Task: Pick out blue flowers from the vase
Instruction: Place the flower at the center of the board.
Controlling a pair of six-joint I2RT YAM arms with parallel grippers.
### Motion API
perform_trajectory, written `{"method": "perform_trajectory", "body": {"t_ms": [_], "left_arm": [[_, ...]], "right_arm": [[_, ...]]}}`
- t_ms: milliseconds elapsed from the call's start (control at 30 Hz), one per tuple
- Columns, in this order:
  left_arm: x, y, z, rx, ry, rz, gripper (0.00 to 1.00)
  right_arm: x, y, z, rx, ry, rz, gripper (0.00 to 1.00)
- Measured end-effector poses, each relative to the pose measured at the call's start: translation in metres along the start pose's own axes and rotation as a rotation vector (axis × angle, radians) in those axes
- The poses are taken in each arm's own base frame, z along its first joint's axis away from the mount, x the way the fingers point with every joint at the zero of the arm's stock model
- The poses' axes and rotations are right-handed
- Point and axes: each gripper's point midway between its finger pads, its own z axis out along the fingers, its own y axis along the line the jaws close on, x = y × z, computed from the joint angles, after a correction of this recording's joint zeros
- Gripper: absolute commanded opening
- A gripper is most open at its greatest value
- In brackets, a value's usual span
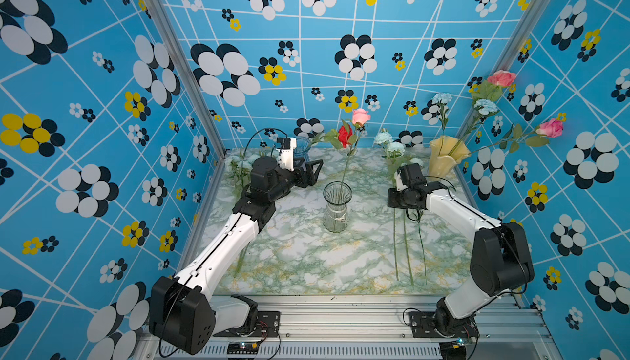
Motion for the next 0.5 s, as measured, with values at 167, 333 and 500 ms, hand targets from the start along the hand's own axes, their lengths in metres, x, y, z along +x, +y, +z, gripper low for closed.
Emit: {"method": "perform_trajectory", "body": {"t_ms": [167, 333, 500], "left_arm": [[0.005, 0.001, 0.007, 0.013, 0.013, -0.011, 0.83], [0.009, 0.003, 0.008, 0.011, 0.025, -0.014, 0.84], [0.01, 0.003, 0.008, 0.009, 0.031, -0.016, 0.84]], "right_arm": [[0.014, -0.007, 0.021, 0.043, 0.088, 0.0, 0.0], [0.023, -0.011, 0.037, 0.068, 0.156, -0.001, 0.0], [0.03, -0.014, 0.046, 0.09, 0.203, -0.006, 0.0]]}}
